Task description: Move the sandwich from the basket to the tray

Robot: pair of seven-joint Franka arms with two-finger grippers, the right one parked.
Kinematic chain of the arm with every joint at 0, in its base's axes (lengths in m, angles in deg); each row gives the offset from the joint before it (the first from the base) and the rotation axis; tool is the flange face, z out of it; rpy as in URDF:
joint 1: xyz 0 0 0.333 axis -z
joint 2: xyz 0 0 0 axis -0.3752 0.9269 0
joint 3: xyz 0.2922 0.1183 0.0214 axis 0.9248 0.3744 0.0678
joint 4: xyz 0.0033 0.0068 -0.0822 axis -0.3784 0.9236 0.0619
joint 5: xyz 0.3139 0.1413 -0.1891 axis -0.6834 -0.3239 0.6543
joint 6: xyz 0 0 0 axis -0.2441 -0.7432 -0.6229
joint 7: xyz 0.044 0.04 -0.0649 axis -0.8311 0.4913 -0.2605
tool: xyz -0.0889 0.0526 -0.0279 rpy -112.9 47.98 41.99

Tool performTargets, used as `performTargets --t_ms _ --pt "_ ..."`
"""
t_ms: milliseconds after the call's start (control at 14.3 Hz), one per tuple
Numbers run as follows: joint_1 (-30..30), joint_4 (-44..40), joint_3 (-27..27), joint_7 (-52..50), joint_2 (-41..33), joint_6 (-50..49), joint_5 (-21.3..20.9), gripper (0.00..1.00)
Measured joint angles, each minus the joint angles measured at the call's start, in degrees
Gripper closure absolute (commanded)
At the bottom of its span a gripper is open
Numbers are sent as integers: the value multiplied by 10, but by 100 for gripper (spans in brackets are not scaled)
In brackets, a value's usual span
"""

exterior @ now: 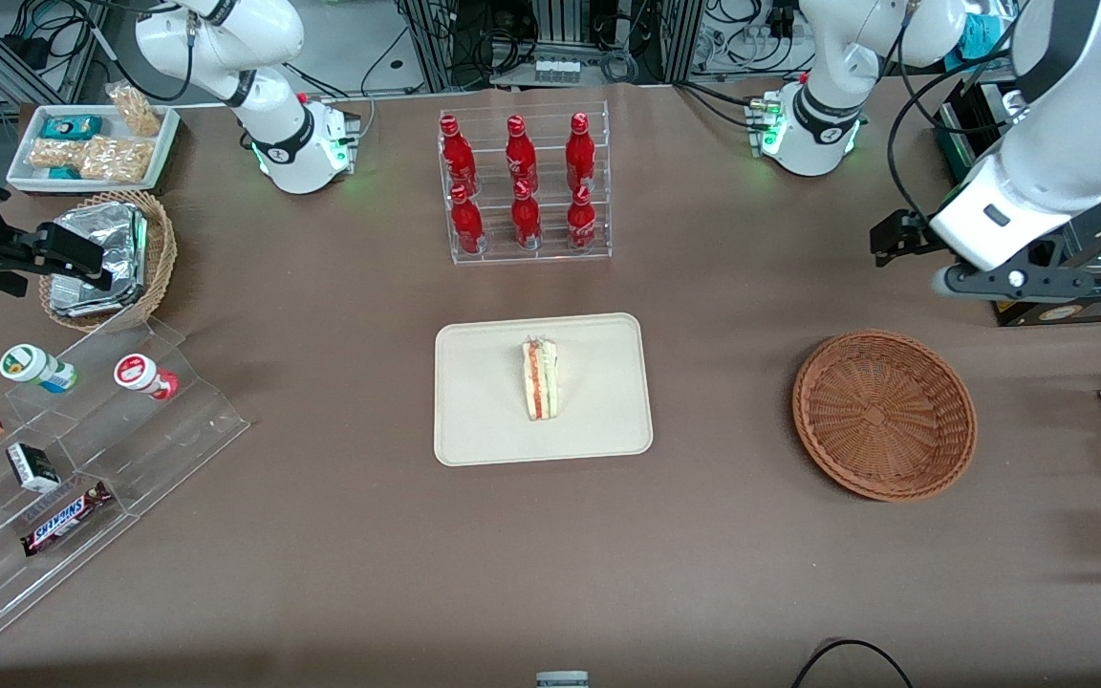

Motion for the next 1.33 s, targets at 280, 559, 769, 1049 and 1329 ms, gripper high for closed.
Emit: performTargets --t_ms 280,559,769,1049,1329 --pt "-56 0 -27 3 5 0 -1 0" --pt "-176 -1 -141 4 6 4 0 0" --pt "-290 -2 -254 4 6 5 -1 0" --pt "-380 -16 -333 4 6 6 0 0" --pt "-387 -52 -323 4 5 6 -1 0"
